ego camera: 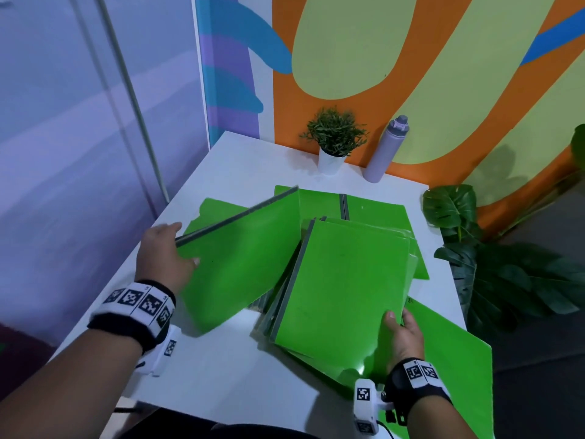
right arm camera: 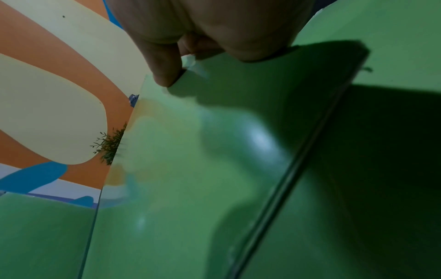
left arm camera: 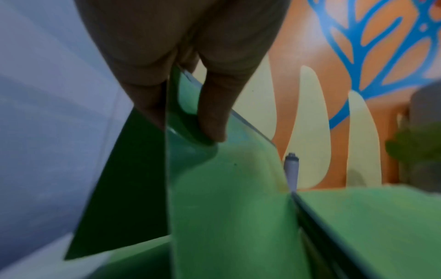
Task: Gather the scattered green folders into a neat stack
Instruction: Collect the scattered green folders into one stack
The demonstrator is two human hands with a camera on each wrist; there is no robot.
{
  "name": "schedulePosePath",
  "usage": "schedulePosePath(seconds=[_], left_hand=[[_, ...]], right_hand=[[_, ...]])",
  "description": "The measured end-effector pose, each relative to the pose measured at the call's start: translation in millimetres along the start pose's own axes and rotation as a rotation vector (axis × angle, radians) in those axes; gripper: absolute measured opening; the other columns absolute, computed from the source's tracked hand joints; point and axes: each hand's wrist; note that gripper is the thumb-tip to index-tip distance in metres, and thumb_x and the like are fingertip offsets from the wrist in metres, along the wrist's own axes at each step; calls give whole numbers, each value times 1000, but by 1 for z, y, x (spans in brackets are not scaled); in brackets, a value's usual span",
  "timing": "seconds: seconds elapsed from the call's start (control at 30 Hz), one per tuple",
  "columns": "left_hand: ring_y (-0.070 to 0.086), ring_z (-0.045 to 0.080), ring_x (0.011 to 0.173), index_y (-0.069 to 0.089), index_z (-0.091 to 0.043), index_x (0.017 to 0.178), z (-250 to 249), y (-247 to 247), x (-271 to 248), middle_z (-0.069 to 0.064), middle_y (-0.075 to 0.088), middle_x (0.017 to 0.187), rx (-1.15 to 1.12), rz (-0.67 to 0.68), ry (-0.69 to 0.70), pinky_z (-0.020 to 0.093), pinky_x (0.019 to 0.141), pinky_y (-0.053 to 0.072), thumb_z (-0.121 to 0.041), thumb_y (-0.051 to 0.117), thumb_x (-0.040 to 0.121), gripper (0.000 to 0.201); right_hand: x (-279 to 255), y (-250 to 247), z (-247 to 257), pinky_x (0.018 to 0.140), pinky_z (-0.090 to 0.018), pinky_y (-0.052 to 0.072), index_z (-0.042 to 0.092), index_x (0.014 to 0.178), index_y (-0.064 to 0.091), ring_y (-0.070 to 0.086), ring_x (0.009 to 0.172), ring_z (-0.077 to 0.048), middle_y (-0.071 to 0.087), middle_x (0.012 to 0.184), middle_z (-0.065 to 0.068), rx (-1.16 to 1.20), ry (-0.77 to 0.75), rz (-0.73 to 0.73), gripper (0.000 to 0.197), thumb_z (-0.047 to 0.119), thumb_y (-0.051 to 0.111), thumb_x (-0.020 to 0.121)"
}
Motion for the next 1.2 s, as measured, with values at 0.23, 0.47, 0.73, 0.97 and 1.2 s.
schedulePosePath(seconds=[0.23,0.47,0.73,0.97,1.2], left_hand=[[47,35,112,69,-25,100,0,-11,0,6,68,109,551,-72,63,53,93,29,-39,71,77,27],[64,44,81,66,-11,105,-19,-30,-5,22,70,91,42,-235,201,47,73,52,-18,62,87,19],[58,33,112,57,-16,120,-2,20,-11,9,62,120,-660,303,-305,48,86,50,-30,63,84,39],[42,25,122,33,-17,137,16,69,-56,5,44,133,-368,722,-274,48,106,34,-32,58,91,55],[41,40,130,35,-21,137,20,74,-47,14,45,140,-428,731,-365,61,108,31,-45,69,76,74]], right_hand=[[1,-2,2,108,-60,26,27,143,32,30,137,-35,29,154,-4,0,-4,4,59,23,58,89],[0,-2,8,108,-58,27,27,143,32,31,136,-35,29,154,-4,22,-14,3,58,21,56,90],[-16,26,10,108,-62,21,29,143,30,24,139,-35,20,157,-1,45,9,93,59,28,56,90],[-36,47,11,107,-64,12,37,144,23,15,142,-32,12,158,2,8,37,336,67,40,57,87],[-37,42,8,112,-52,15,28,146,23,20,141,-26,17,157,-2,-28,-54,429,67,17,58,90]])
Point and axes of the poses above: each hand's wrist, its own x-axis towards the middle knuckle, its own y-axis out of the palm, z = x × y
